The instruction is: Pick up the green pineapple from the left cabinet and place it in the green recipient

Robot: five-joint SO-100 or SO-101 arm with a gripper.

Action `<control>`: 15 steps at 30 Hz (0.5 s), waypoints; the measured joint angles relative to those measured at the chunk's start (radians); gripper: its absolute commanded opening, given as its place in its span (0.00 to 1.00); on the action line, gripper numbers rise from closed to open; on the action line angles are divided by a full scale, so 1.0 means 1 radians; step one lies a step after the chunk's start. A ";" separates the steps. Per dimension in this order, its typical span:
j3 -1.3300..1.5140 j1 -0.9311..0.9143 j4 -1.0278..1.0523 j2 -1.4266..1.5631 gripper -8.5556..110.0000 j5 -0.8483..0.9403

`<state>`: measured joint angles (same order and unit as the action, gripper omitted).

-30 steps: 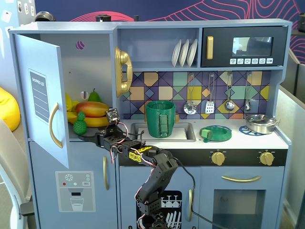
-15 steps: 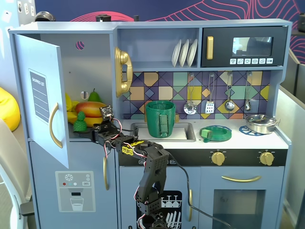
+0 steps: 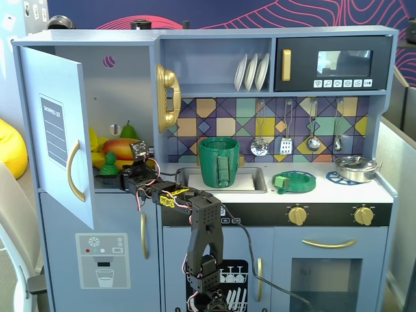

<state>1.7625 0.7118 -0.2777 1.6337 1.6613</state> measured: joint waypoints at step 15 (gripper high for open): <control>-0.179 0.002 0.035 -0.155 0.43 0.008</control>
<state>1.5831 0.7133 -0.2424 1.4788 1.6690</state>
